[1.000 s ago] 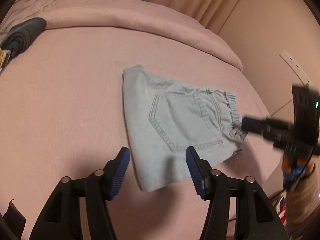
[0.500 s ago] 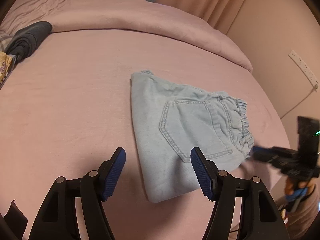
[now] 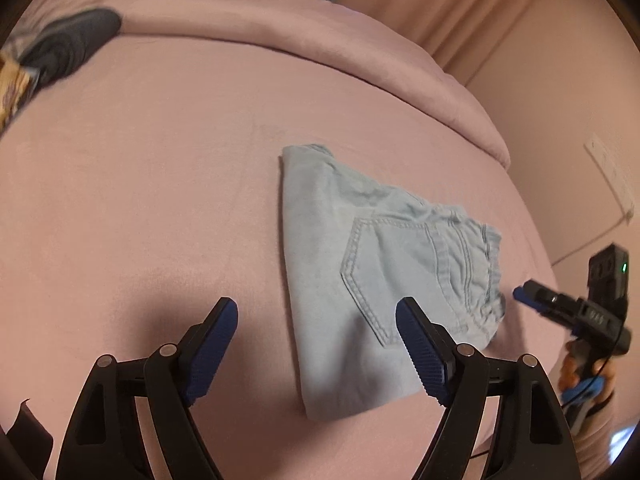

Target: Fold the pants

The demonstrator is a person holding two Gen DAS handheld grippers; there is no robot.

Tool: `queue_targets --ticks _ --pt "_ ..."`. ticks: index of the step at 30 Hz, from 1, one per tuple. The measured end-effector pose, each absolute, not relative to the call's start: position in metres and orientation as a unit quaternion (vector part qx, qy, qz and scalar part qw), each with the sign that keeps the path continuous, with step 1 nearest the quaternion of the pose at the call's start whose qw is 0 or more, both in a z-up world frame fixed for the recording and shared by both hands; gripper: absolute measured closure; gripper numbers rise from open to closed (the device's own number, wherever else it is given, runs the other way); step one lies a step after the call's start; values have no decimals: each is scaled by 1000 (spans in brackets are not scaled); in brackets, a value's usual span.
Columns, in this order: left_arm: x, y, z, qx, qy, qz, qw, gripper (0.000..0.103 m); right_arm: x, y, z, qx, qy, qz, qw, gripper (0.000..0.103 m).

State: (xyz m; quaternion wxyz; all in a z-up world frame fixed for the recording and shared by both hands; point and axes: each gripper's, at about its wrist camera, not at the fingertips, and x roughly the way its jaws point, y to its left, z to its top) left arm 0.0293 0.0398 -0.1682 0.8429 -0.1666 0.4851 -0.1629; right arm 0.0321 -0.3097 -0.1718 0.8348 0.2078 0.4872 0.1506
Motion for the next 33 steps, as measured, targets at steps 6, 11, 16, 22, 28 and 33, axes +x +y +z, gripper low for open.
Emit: queue_targets --ticks 6,11,16,22,28,33 --pt "52 48 -183 -209 502 -160 824 22 48 -315 -171 196 499 126 834 43" --pt "65 45 -198 -248 521 -176 798 22 60 -327 -189 243 516 152 808 41" --pt "71 42 -208 -269 530 -184 783 21 63 -329 -199 271 520 171 792 29" --pt "77 46 -214 -298 524 -208 770 10 70 -324 -214 277 535 189 776 22" --pt "81 44 -215 -302 515 -223 771 10 88 -308 -220 265 536 220 771 6" --pt "80 35 -215 -277 502 -230 786 10 96 -294 -221 237 528 226 784 2"
